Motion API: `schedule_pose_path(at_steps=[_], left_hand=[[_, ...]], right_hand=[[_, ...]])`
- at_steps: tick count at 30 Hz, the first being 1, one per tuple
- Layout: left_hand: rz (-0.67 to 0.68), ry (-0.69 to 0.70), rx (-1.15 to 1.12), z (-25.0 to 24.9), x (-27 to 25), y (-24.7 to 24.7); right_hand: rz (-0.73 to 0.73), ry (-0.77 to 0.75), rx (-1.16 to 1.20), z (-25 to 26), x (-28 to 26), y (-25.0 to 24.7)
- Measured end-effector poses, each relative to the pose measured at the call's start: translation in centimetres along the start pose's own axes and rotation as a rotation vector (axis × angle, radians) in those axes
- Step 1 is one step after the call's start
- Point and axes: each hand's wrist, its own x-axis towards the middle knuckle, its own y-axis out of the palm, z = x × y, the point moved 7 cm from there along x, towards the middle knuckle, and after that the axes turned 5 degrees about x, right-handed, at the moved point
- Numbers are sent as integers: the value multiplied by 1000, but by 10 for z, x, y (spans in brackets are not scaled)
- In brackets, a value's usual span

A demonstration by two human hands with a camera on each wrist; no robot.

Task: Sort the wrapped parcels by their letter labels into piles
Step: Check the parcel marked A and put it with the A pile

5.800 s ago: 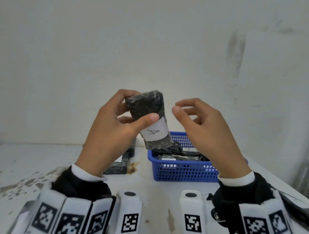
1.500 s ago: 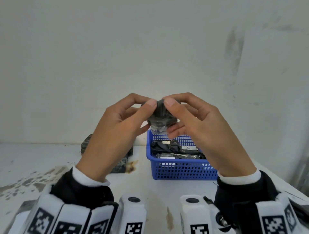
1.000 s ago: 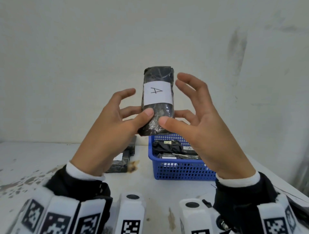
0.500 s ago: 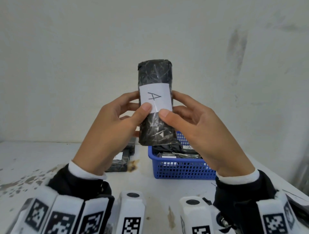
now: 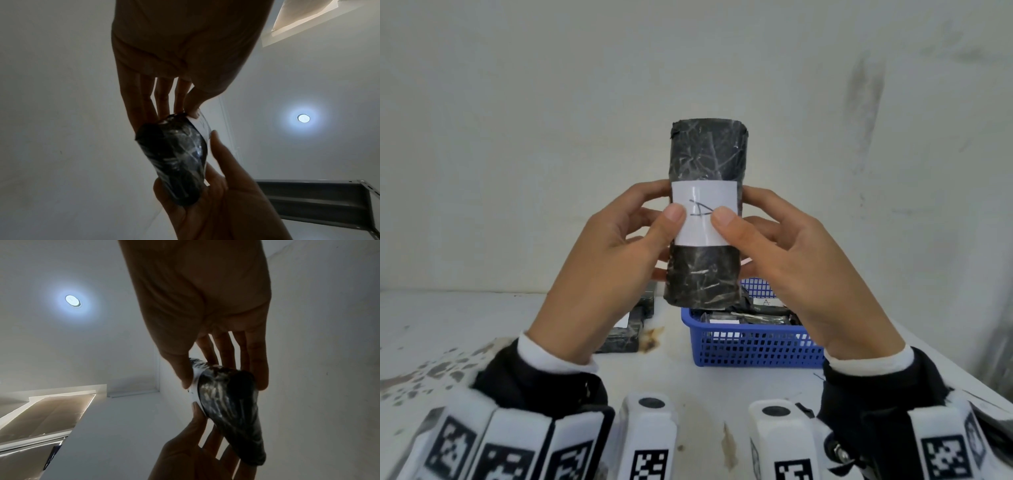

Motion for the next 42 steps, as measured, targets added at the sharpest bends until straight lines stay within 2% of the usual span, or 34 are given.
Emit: schedule_pose_path(at_steps=[9, 13, 22, 29, 36, 42], left_hand=[[12, -15, 91, 4, 1, 2], [22, -19, 108, 4, 0, 4], [52, -40, 113, 9, 0, 10], [72, -27, 105, 4, -2, 10], [7, 21, 104, 2, 1, 3], [7, 31, 99, 1, 0, 3]], right_hand=[[-36, -7, -9, 1, -1, -1], [-40, -12, -89, 1, 1, -4], [-78, 6, -3, 1, -1, -8], [-68, -2, -10, 3, -1, -8], [-25, 34, -27, 0, -1, -3], [-3, 68, -33, -2, -1, 1]])
